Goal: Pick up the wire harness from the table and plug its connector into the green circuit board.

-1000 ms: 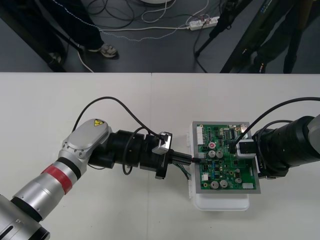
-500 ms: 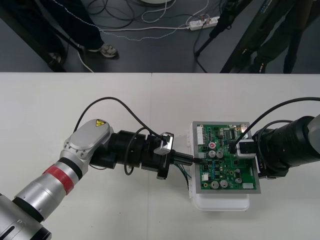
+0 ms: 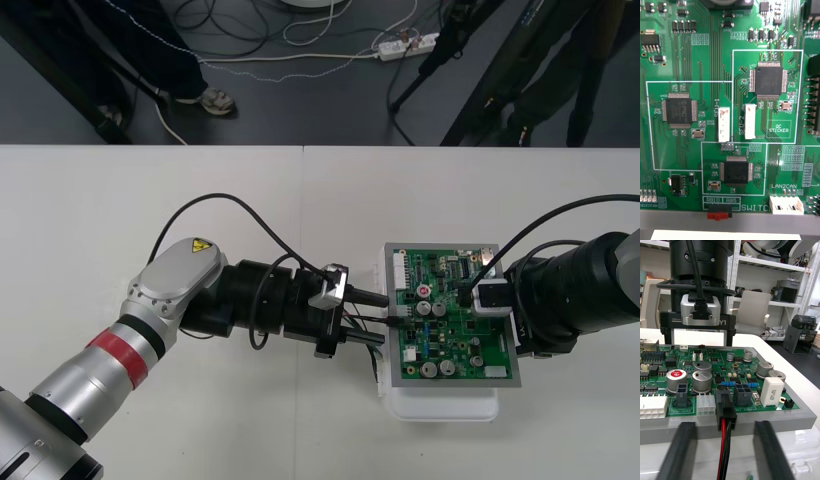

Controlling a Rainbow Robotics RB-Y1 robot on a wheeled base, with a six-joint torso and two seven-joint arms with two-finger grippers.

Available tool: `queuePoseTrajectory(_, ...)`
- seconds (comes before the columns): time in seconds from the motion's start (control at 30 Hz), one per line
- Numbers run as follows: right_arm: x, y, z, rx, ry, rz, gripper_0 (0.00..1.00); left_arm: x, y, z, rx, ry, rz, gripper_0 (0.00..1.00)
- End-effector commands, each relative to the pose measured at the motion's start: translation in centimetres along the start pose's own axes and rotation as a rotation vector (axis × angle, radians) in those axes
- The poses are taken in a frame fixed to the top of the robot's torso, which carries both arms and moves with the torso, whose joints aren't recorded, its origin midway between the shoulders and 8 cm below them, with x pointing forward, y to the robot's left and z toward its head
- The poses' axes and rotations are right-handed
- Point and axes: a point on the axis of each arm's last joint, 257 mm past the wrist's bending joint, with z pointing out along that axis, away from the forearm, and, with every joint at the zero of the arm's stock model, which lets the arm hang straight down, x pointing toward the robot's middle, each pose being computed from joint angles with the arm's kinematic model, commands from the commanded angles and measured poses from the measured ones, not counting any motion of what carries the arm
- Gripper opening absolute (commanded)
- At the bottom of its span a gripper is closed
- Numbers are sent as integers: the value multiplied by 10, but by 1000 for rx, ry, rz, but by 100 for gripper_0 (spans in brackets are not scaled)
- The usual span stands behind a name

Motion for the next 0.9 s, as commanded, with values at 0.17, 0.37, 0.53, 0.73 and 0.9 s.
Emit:
queuePoseTrajectory(0.17, -22, -11, -8, 35, -24, -100, 100, -8, -3, 2, 3, -16, 63, 100)
queuePoseTrajectory(0.37, -21, -12, -9, 39, -21, -101, 100, -8, -2, -3, -1, -16, 60, 100)
queuePoseTrajectory(0.53, -10, -18, -13, 55, 5, -94, 100, -6, 0, -12, -7, -3, 63, 100)
queuePoseTrajectory(0.73, 10, -23, -21, 67, 51, -101, 100, -1, 2, -37, -14, 41, 86, 100)
queuePoseTrajectory(0.9, 27, -28, -32, 78, 80, -98, 100, 0, -2, -58, -25, 64, 91, 100)
